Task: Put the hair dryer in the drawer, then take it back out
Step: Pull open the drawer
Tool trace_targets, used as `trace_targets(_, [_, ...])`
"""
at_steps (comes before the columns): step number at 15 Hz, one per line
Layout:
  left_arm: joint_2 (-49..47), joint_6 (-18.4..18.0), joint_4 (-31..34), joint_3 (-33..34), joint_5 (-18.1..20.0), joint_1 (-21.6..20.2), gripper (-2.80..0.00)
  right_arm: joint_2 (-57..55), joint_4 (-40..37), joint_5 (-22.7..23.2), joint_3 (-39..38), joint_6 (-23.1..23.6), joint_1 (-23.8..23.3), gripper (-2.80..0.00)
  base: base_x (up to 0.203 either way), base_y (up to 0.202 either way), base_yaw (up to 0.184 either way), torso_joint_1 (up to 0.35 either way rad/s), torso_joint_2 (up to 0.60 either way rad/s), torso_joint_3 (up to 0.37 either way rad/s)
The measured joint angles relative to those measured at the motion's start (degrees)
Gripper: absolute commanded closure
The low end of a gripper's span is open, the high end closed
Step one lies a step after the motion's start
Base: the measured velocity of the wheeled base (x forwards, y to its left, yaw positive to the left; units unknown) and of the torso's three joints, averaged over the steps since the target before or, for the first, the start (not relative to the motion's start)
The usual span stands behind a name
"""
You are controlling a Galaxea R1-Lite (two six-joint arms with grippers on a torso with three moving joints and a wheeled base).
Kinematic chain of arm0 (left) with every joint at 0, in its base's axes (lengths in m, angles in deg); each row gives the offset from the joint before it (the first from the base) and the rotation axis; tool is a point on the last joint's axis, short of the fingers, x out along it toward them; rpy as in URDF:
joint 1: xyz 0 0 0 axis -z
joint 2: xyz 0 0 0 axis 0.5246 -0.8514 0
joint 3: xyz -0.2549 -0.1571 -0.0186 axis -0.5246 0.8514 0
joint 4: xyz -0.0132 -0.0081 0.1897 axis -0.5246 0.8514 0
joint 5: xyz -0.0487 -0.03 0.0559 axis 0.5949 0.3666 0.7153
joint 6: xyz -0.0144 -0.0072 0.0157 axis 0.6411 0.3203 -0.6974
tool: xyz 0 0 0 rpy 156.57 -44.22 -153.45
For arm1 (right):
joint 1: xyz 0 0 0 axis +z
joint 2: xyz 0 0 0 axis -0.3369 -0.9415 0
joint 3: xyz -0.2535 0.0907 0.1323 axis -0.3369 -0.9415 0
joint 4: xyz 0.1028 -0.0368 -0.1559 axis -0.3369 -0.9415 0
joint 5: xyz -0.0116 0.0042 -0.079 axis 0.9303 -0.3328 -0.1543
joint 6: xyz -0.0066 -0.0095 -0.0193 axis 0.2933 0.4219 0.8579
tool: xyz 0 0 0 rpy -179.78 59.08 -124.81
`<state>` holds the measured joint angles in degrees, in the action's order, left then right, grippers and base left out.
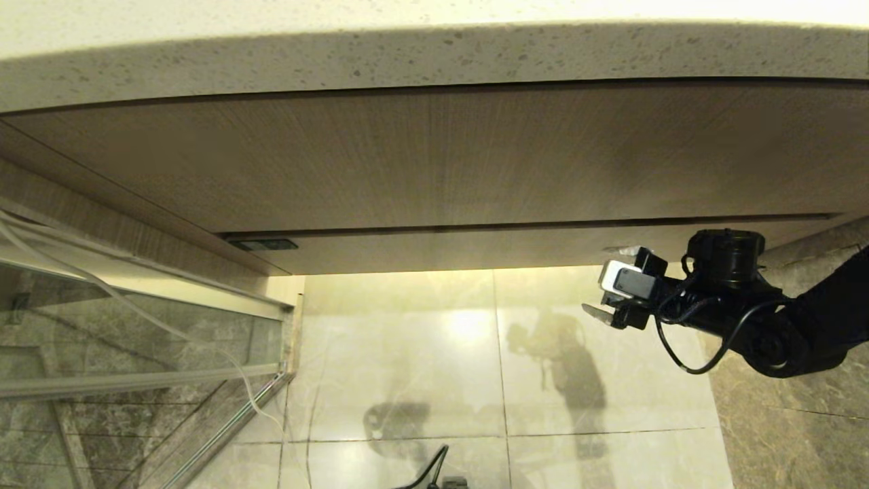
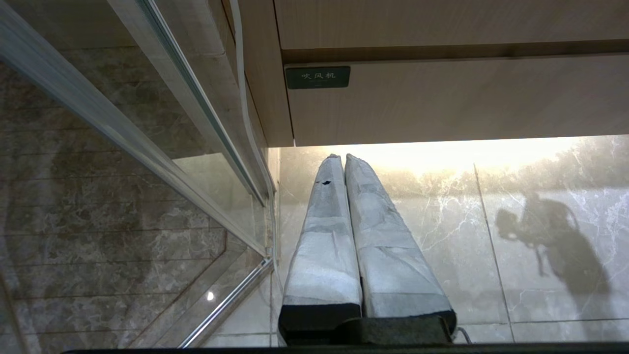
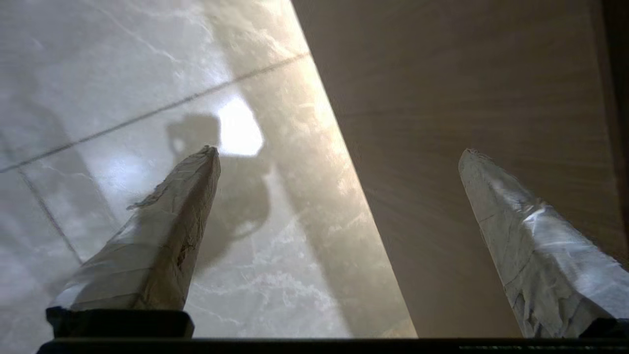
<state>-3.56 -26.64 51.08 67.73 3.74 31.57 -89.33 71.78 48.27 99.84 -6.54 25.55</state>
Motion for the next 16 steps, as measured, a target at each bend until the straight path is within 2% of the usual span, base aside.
trace_targets(4, [0.0,-0.01,-0.01,0.0,0.0,0.0,0.0,2.9,-0.17,8.46,-3.29,1.16,-0.25,-2.8,0.0,0.0,0.0,0.0,0.0,0.0])
trace_targets(6, [0.0,0.03,-0.01,0.0,0.0,0.0,0.0,4.0,-0.48,11.49,-4.23,3.23,-0.48,-2.8,0.0,0.0,0.0,0.0,0.0,0.0])
trace_targets(16, [0.0,0.0,0.0,0.0,-0.01,0.0,0.0,3.62,3.22,11.95,-0.7,3.56,-0.52,-2.8,0.0,0.0,0.0,0.0,0.0,0.0])
